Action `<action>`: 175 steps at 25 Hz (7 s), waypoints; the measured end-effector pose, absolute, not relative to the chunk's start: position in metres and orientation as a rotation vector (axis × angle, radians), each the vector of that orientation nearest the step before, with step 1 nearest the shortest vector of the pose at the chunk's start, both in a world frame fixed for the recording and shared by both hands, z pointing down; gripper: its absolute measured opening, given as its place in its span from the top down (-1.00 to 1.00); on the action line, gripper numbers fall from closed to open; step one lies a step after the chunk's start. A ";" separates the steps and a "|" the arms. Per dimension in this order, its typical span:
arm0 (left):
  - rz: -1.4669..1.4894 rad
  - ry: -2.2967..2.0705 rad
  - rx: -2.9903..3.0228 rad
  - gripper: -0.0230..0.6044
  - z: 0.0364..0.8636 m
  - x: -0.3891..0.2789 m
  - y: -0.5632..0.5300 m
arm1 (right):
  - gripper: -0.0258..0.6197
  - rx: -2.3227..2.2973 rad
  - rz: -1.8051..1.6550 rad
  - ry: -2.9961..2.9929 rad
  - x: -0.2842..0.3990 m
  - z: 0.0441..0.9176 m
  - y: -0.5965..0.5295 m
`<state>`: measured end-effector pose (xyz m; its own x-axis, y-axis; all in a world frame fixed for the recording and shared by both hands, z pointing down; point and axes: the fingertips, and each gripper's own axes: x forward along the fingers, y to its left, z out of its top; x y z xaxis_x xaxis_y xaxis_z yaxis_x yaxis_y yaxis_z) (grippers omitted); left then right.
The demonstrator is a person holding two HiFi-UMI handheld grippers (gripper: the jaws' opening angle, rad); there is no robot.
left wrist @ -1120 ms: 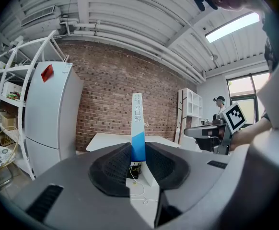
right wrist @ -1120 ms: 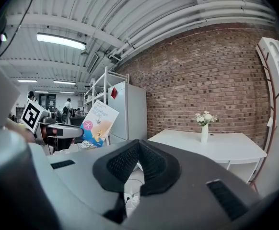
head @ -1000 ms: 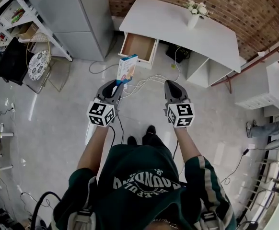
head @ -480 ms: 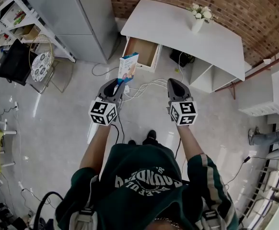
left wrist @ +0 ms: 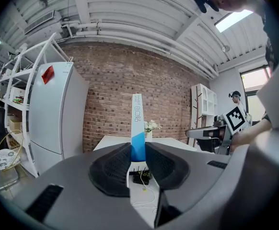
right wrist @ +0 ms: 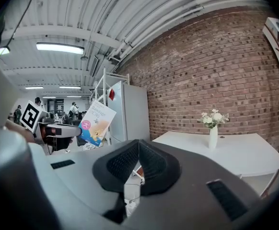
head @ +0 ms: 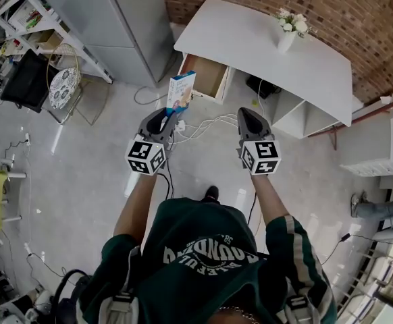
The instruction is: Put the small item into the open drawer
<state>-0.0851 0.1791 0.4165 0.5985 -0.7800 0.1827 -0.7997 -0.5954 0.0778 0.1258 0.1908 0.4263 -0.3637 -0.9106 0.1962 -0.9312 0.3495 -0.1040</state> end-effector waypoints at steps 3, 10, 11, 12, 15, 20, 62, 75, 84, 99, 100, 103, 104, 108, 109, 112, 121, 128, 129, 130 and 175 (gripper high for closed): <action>0.194 -1.343 2.656 0.59 0.416 -0.081 0.178 | 0.84 1.686 0.304 -2.505 0.128 0.425 0.186; 0.192 -1.344 2.637 0.59 0.424 -0.069 0.183 | 0.84 1.653 0.299 -2.521 0.133 0.427 0.188; 0.193 -1.342 2.637 0.59 0.425 -0.067 0.183 | 0.84 1.653 0.301 -2.520 0.134 0.428 0.188; 0.194 -1.338 2.637 0.59 0.426 -0.066 0.183 | 0.84 1.653 0.304 -2.519 0.135 0.429 0.188; 0.196 -1.329 2.634 0.59 0.427 -0.064 0.180 | 0.84 1.655 0.308 -2.515 0.136 0.430 0.186; 0.179 -1.320 2.630 0.59 0.432 -0.062 0.165 | 0.84 1.649 0.300 -2.504 0.136 0.432 0.174; 0.181 -1.187 2.602 0.59 0.460 -0.106 -0.077 | 0.84 1.651 0.335 -2.406 0.074 0.444 -0.058; 0.193 -1.139 2.609 0.60 0.470 -0.121 -0.106 | 0.84 1.689 0.357 -2.369 0.058 0.451 -0.080; 0.189 -1.105 2.614 0.60 0.473 -0.119 -0.112 | 0.84 1.706 0.364 -2.354 0.056 0.454 -0.083; 0.225 -1.112 2.605 0.60 0.480 -0.117 -0.118 | 0.84 1.712 0.398 -2.377 0.057 0.463 -0.097; 0.229 -1.117 2.603 0.60 0.481 -0.118 -0.119 | 0.84 1.708 0.402 -2.380 0.057 0.464 -0.098; 0.236 -1.127 2.593 0.60 0.486 -0.118 -0.120 | 0.84 1.694 0.412 -2.383 0.057 0.470 -0.099; 0.237 -1.129 2.590 0.60 0.486 -0.117 -0.120 | 0.84 1.690 0.415 -2.384 0.058 0.471 -0.100; 0.242 -1.137 2.585 0.60 0.486 -0.115 -0.123 | 0.84 1.680 0.421 -2.391 0.060 0.472 -0.105; 0.244 -1.136 2.585 0.60 0.487 -0.115 -0.124 | 0.84 1.676 0.422 -2.392 0.060 0.472 -0.106; 0.260 -1.135 2.590 0.60 0.489 -0.116 -0.126 | 0.84 1.649 0.414 -2.399 0.059 0.473 -0.112; 0.320 -1.148 2.575 0.59 0.504 -0.120 -0.124 | 0.84 1.581 0.428 -2.417 0.056 0.484 -0.124; 0.393 -1.160 2.526 0.60 0.530 -0.120 -0.119 | 0.84 1.510 0.508 -2.421 0.052 0.515 -0.122; 0.403 -1.158 2.519 0.60 0.535 -0.120 -0.118 | 0.84 1.499 0.520 -2.418 0.051 0.520 -0.121; 0.412 -1.157 2.512 0.60 0.539 -0.121 -0.116 | 0.84 1.489 0.530 -2.416 0.050 0.524 -0.120; 0.579 -1.046 2.207 0.60 0.621 -0.034 -0.188 | 0.84 1.216 0.872 -2.214 0.089 0.569 -0.164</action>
